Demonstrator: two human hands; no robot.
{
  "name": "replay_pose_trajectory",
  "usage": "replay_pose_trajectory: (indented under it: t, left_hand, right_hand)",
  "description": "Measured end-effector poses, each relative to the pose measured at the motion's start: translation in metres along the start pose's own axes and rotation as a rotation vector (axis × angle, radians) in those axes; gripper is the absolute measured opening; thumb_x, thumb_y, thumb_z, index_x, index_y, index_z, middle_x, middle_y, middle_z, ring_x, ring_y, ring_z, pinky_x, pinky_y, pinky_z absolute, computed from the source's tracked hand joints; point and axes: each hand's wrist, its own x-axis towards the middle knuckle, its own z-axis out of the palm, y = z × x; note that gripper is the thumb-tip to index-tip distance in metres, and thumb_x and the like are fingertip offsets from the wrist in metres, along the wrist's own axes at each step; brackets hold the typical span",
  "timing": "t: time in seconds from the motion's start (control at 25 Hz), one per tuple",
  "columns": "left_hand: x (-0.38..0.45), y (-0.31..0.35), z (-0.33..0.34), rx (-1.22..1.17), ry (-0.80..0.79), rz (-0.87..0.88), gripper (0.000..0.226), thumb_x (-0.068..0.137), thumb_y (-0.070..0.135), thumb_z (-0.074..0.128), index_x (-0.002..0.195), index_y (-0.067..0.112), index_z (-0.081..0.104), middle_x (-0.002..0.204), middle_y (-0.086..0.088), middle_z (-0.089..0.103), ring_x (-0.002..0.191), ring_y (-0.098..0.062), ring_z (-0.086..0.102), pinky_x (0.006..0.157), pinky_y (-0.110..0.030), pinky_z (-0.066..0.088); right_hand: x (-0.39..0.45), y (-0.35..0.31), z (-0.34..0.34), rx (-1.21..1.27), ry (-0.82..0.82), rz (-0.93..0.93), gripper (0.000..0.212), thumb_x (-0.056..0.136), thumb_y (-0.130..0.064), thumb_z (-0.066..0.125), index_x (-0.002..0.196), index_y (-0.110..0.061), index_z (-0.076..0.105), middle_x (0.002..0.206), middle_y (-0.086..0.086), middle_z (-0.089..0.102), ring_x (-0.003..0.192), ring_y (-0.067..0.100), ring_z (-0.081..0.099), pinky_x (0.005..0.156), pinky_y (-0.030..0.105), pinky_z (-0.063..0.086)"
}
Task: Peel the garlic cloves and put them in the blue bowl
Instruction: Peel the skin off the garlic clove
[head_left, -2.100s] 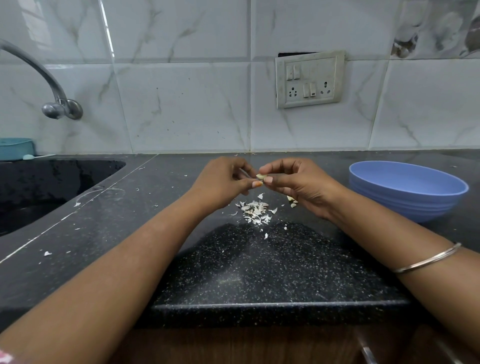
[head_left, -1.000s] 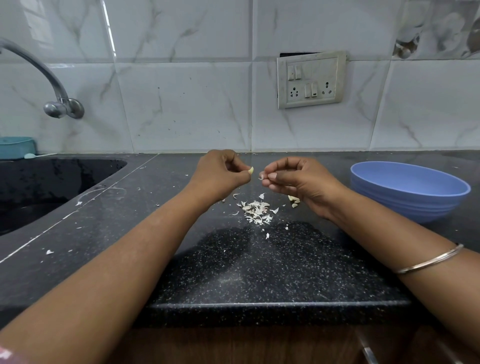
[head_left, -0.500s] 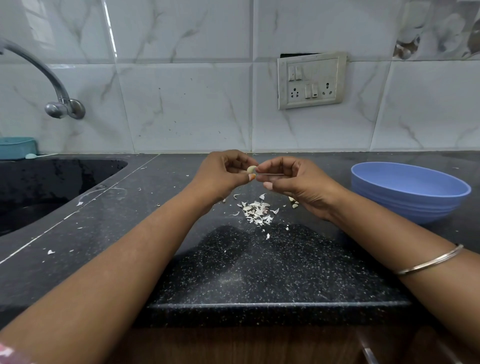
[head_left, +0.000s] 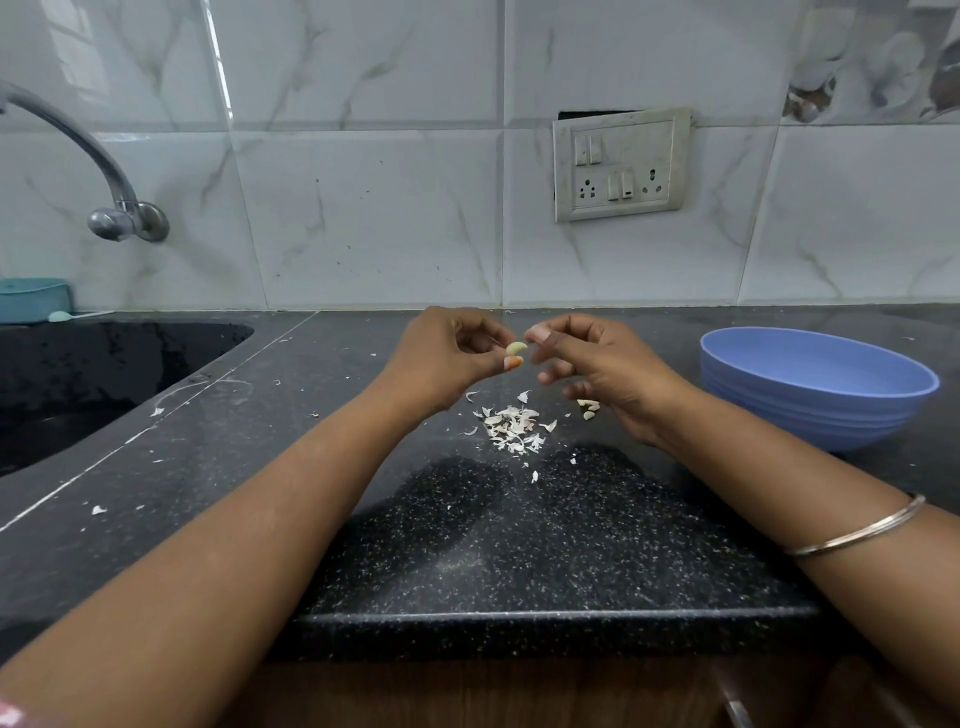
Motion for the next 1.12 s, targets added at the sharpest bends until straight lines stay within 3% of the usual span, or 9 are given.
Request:
replay_pose_trajectory:
  t: [0.16, 0.28, 0.4, 0.56, 0.76, 0.92, 1.12]
  left_hand:
    - [0.0001, 0.0005, 0.0007, 0.099, -0.019, 0.039, 0.012, 0.076, 0.019, 0.077, 0.088, 0.015, 0.076, 0.073, 0.0, 0.071, 0.063, -0.002, 0.06, 0.065, -0.024, 0.049]
    - [0.0015, -0.0006, 0.0018, 0.181, 0.004, 0.041, 0.01, 0.075, 0.021, 0.078, 0.084, 0.017, 0.074, 0.071, 0.0, 0.068, 0.059, -0.005, 0.057, 0.059, -0.025, 0.046]
    - [0.001, -0.0003, 0.0031, 0.227, -0.002, 0.041, 0.013, 0.074, 0.019, 0.077, 0.083, 0.018, 0.068, 0.071, 0.002, 0.067, 0.063, -0.009, 0.059, 0.063, -0.031, 0.052]
    - [-0.0001, 0.0013, 0.0017, 0.274, -0.01, 0.062, 0.019, 0.075, 0.018, 0.076, 0.081, 0.021, 0.058, 0.067, 0.008, 0.061, 0.059, -0.003, 0.057, 0.06, -0.021, 0.047]
    - [-0.0007, 0.0022, 0.0017, 0.362, -0.007, 0.058, 0.021, 0.073, 0.025, 0.078, 0.078, 0.022, 0.058, 0.068, 0.008, 0.063, 0.062, -0.006, 0.059, 0.062, -0.027, 0.047]
    - [0.0024, -0.0022, 0.0009, 0.446, -0.065, -0.024, 0.015, 0.078, 0.031, 0.074, 0.082, 0.019, 0.066, 0.07, 0.005, 0.071, 0.062, -0.006, 0.061, 0.056, -0.022, 0.04]
    - [0.0012, -0.004, 0.0041, 0.308, -0.127, -0.01, 0.035, 0.073, 0.032, 0.079, 0.104, 0.023, 0.067, 0.086, 0.003, 0.073, 0.081, -0.008, 0.067, 0.079, -0.028, 0.053]
  right_hand:
    - [-0.0007, 0.0006, 0.0, -0.041, -0.084, -0.002, 0.027, 0.089, -0.029, 0.064, 0.112, -0.015, 0.067, 0.104, 0.001, 0.071, 0.086, 0.009, 0.067, 0.064, 0.02, 0.052]
    - [-0.0014, 0.0021, 0.0004, -0.035, -0.122, -0.023, 0.024, 0.089, -0.018, 0.063, 0.111, -0.011, 0.068, 0.102, 0.006, 0.073, 0.083, 0.011, 0.069, 0.064, 0.019, 0.054]
    - [-0.0003, 0.0037, 0.0003, -0.101, -0.11, -0.042, 0.017, 0.088, -0.015, 0.065, 0.103, -0.01, 0.07, 0.097, 0.009, 0.073, 0.075, 0.009, 0.067, 0.063, 0.018, 0.052]
    - [-0.0011, 0.0022, 0.0, -0.213, -0.105, -0.068, 0.015, 0.086, -0.022, 0.067, 0.098, -0.013, 0.072, 0.093, 0.007, 0.074, 0.072, 0.006, 0.066, 0.061, 0.015, 0.05]
    - [0.0009, 0.0027, -0.0001, -0.251, -0.082, -0.105, 0.01, 0.087, -0.018, 0.066, 0.094, -0.014, 0.072, 0.084, 0.003, 0.072, 0.068, 0.001, 0.064, 0.06, 0.016, 0.05]
    - [0.0016, 0.0025, -0.0008, -0.219, -0.056, -0.117, 0.009, 0.083, -0.009, 0.069, 0.088, -0.016, 0.071, 0.072, -0.001, 0.068, 0.064, 0.002, 0.061, 0.06, 0.017, 0.05]
    - [0.0026, 0.0021, -0.0009, -0.279, -0.048, -0.132, 0.006, 0.081, -0.008, 0.072, 0.085, -0.011, 0.07, 0.071, 0.0, 0.065, 0.057, -0.002, 0.057, 0.056, 0.017, 0.047]
